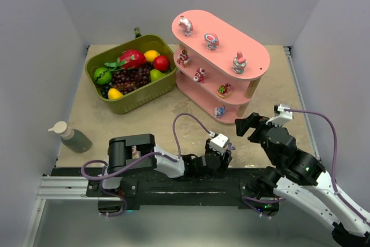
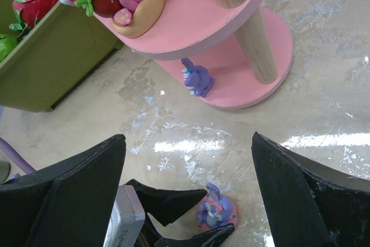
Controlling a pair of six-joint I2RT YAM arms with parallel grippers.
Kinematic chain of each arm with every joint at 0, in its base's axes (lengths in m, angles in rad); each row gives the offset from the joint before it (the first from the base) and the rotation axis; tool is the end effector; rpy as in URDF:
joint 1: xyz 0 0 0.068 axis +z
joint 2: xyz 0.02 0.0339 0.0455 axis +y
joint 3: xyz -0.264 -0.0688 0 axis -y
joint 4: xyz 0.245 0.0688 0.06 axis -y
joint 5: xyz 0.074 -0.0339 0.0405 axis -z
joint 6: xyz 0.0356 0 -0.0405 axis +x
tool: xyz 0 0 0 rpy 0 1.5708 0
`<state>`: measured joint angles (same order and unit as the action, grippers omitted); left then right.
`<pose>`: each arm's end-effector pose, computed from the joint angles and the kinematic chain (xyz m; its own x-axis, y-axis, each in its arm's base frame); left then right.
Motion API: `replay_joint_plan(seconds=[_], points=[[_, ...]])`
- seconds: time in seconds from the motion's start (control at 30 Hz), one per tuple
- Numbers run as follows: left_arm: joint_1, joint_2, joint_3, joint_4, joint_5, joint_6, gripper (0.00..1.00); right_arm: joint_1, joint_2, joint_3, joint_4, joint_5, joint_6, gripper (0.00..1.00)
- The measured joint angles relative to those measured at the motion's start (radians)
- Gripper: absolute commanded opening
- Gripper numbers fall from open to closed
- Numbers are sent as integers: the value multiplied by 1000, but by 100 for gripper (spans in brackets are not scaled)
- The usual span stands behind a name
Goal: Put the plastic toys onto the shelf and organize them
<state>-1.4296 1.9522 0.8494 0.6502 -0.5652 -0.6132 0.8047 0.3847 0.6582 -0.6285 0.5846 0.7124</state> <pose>0.0718 -0.3695 0.1214 -0.4925 0.0113 -0.8703 0.5929 0.7363 -0.3260 0.0781 0.0528 0.3005 -0.3407 0.4321 -0.8350 -0.0258 0.8835 0.4677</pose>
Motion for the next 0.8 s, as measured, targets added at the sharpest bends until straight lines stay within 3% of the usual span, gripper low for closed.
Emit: replay_joint_plan(seconds=[0.13, 0.2, 0.47, 0.8], points=[[-2, 0, 3, -6, -16, -1, 7, 0, 0, 0, 0, 0, 0, 93], [-5, -1, 0, -5, -29, 0, 1, 0, 0, 0, 0, 0, 0, 93], [25, -101, -122, -1, -65, 58, 0, 0, 0, 0, 0, 0, 0, 93], [233, -272, -254, 31, 15, 204, 0, 0, 0, 0, 0, 0, 0, 92]])
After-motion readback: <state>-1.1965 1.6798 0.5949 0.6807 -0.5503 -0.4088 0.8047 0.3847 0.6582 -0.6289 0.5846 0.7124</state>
